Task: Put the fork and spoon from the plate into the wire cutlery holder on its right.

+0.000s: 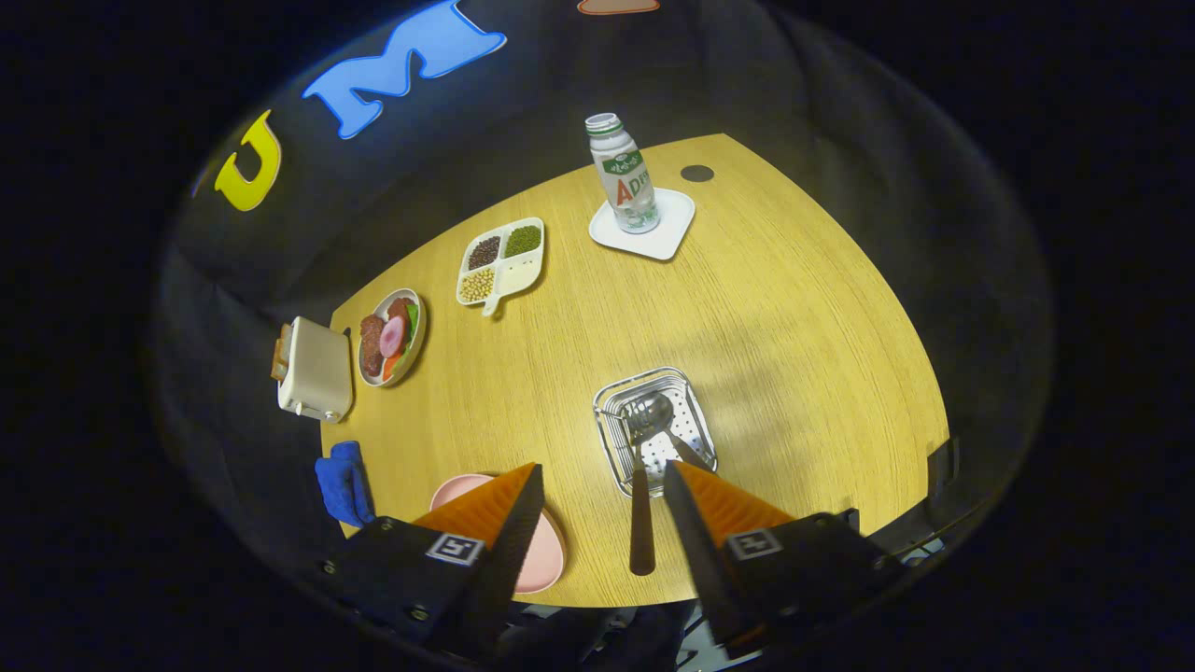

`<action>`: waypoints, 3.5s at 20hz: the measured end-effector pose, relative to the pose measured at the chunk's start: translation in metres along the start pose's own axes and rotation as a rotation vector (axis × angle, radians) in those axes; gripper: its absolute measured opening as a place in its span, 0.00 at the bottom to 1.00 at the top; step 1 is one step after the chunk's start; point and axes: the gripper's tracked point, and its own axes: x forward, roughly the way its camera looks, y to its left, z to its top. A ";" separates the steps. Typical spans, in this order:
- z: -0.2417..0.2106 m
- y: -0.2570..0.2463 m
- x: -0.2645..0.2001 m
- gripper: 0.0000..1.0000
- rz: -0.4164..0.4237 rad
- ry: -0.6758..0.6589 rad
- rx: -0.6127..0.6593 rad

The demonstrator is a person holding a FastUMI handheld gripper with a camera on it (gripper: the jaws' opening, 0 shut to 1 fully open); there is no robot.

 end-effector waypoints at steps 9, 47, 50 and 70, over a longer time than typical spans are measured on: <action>0.069 0.025 -0.086 0.98 0.019 -0.543 -0.121; 0.135 -0.072 -0.343 0.97 -0.133 -1.304 -0.303; 0.148 -0.088 -0.341 0.97 -0.132 -1.301 -0.274; 0.111 -0.069 -0.300 0.97 -0.047 -1.140 -0.225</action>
